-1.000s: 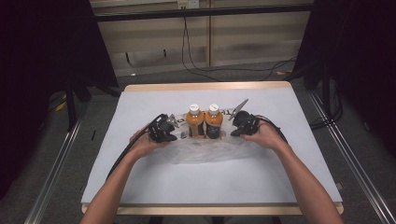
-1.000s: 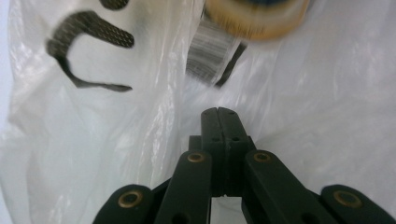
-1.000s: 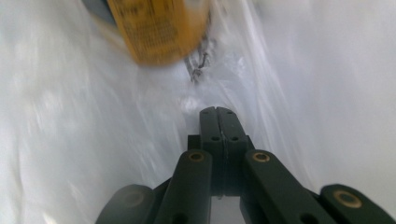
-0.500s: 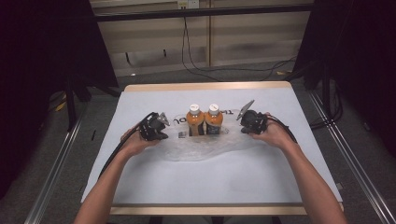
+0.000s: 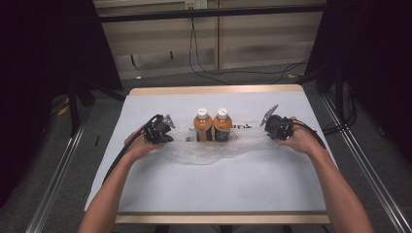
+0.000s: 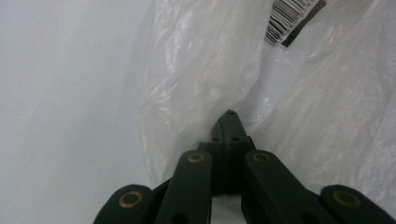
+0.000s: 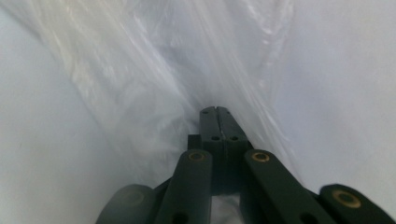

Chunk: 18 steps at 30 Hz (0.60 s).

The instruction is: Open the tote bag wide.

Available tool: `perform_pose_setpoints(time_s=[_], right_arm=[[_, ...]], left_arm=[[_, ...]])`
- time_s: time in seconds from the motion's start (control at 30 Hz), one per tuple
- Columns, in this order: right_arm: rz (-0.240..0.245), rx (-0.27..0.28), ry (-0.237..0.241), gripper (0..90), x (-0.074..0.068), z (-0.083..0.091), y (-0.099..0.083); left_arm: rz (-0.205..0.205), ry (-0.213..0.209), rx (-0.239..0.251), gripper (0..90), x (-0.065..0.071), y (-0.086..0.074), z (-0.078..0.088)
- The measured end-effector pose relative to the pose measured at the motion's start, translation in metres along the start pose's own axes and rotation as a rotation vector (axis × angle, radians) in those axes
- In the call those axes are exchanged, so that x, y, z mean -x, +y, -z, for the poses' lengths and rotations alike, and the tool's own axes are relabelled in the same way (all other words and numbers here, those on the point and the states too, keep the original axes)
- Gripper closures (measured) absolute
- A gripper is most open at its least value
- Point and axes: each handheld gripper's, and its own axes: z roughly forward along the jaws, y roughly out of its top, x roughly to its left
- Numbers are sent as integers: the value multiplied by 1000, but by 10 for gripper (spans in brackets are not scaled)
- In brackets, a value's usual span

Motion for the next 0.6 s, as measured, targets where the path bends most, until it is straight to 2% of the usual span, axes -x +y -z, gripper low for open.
perform_pose_setpoints(time_s=[0.07, 0.1, 0.2, 0.3, 0.33, 0.43, 0.53, 0.57, 0.6], right_arm=[[0, 6, 9, 900, 1, 2, -6], [3, 3, 7, 900, 0, 3, -8], [7, -9, 13, 900, -1, 5, -11], [27, -12, 4, 900, 0, 6, -14], [20, -14, 3, 900, -1, 6, -15], [16, -18, -14, 900, -3, 6, -15], [3, 7, -17, 900, -3, 7, -19], [-3, 10, -25, 900, -5, 6, -19], [-1, 11, -35, 900, -6, 6, -19]], left_arm=[[-1, 0, -1, 900, 0, 0, 0], [15, -7, 0, 900, 1, 0, 0], [-3, 0, -19, 900, 1, 3, -1], [5, -2, -13, 900, 2, 2, 0], [3, 3, -9, 900, 2, 2, -1], [40, -13, 22, 900, 0, -3, 0], [47, -15, 30, 900, -1, -4, 0], [66, -20, 34, 900, -1, -4, 0], [64, -23, 37, 900, -2, -4, 0]])
